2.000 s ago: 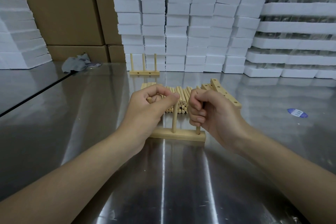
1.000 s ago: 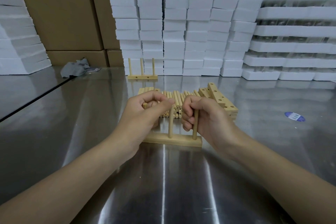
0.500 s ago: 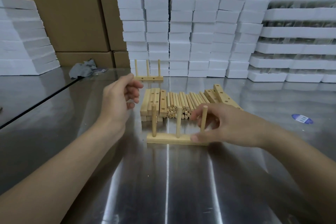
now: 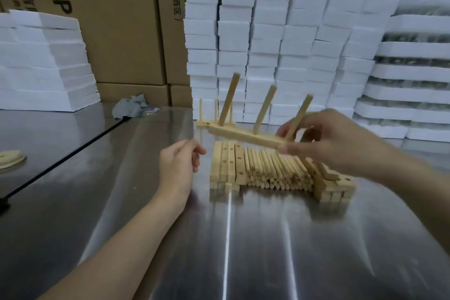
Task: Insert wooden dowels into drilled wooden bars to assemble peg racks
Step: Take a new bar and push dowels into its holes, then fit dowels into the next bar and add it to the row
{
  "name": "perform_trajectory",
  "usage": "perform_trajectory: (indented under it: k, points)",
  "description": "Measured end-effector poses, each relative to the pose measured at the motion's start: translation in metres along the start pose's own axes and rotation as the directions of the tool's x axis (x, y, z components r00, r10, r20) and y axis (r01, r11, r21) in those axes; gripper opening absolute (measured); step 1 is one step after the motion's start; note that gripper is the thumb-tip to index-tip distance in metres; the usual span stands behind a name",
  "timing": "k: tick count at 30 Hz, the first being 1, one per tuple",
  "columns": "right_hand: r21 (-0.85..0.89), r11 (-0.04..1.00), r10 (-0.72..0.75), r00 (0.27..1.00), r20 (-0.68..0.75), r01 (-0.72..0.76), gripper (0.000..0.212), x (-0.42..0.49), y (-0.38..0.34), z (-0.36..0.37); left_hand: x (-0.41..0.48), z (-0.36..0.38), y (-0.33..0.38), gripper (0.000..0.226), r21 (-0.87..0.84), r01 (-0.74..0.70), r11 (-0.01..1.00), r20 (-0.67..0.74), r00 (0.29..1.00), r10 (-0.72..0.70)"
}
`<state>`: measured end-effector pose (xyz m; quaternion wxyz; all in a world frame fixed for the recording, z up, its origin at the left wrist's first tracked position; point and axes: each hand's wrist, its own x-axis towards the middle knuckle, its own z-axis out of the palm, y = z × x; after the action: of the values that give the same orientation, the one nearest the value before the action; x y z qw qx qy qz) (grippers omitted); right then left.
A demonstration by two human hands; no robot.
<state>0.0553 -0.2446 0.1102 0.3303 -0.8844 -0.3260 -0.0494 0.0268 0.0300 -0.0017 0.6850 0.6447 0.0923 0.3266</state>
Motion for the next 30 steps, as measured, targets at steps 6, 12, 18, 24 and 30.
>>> perform_trajectory:
  k: [6,12,18,24,30]
  points:
    - [0.098,0.972,0.221,0.974,-0.052,-0.216,0.010,0.133,0.029,-0.023,0.004,0.002,-0.004,0.032,0.026,-0.022,0.999,0.040,0.999,0.021]
    - [0.063,0.830,0.557,0.830,-0.025,-0.555,0.023,0.200,0.101,0.018,0.006,0.000,-0.009,0.034,0.024,-0.026,0.999,0.046,0.999,0.025]
    - [-0.100,0.745,0.653,0.752,-0.089,-0.659,0.014,0.225,0.145,0.051,0.009,0.000,-0.009,0.035,0.003,0.004,1.000,0.029,1.000,-0.004]
    - [-0.287,0.748,0.592,0.797,-0.120,-0.599,0.030,0.239,0.140,0.065,0.011,-0.001,-0.014,0.038,0.002,-0.004,1.000,0.036,0.999,0.004]
    - [-0.472,0.714,0.522,0.842,-0.133,-0.517,0.031,0.250,0.140,0.069,0.008,0.002,-0.008,0.032,-0.041,-0.007,0.999,0.038,0.999,0.009]
